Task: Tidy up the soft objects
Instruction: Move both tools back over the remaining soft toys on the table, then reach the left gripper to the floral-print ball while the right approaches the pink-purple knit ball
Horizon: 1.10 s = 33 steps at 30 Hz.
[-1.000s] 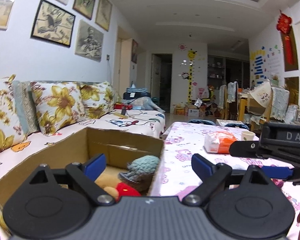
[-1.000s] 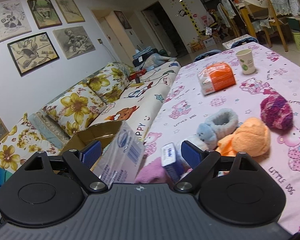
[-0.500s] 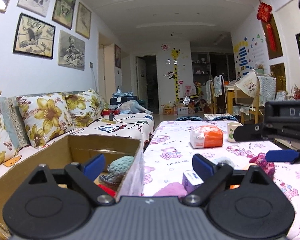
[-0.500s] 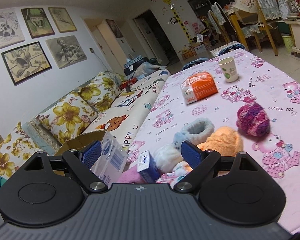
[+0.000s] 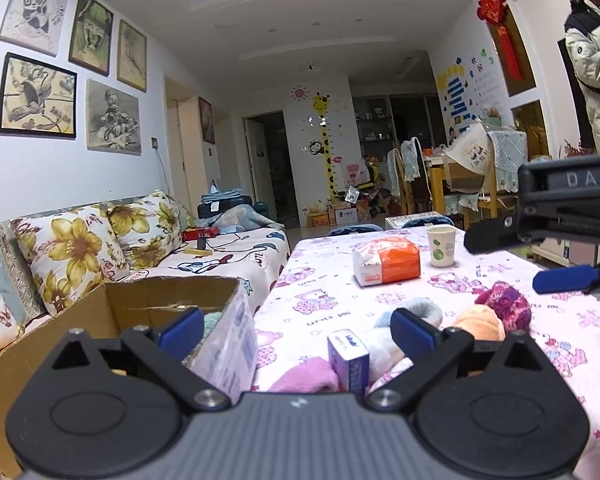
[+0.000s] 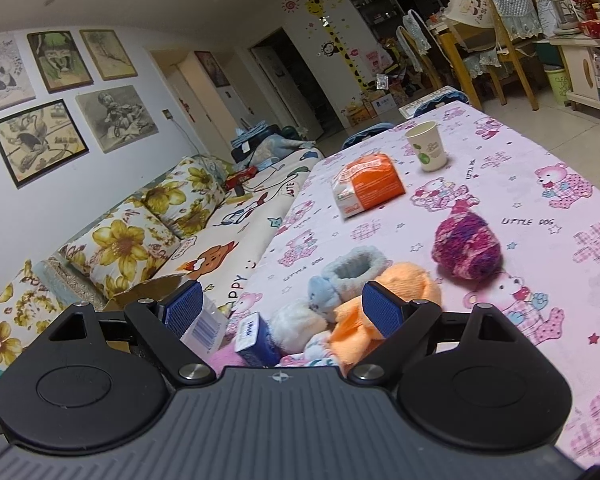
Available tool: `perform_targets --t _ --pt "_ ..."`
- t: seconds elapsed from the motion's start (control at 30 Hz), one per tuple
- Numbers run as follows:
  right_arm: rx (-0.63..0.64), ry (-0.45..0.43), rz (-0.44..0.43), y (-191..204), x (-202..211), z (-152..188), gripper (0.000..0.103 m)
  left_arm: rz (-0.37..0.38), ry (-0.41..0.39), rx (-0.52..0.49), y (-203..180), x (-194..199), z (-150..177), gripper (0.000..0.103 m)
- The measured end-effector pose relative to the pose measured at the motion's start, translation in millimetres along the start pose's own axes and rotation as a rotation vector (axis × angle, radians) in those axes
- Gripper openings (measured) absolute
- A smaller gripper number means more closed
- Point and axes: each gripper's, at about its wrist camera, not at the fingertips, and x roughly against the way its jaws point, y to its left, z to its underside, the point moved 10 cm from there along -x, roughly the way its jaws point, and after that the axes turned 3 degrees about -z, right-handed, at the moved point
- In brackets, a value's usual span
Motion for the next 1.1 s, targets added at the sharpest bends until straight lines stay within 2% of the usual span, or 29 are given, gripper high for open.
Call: perform_targets --t 0.43,0.63,0.8,1.1 --pt "-0.033 -0.015 0.056 -17 2 -2 0.103 0.056 0.056 -0.062 -32 -4 12 0.1" --pt "-0.042 -0.006 0.092 -27 0 -1 0.103 0.088 0.152 -0.061 -46 -7 30 0.1" --pt "-0.061 0.02 0.106 -35 -4 4 0.103 0.06 0.254 -0.081 -45 -13 53 0.1" --pt "-0.043 0.068 0.094 -36 -2 9 0.103 0.007 0.407 0.008 -35 -23 82 0.101"
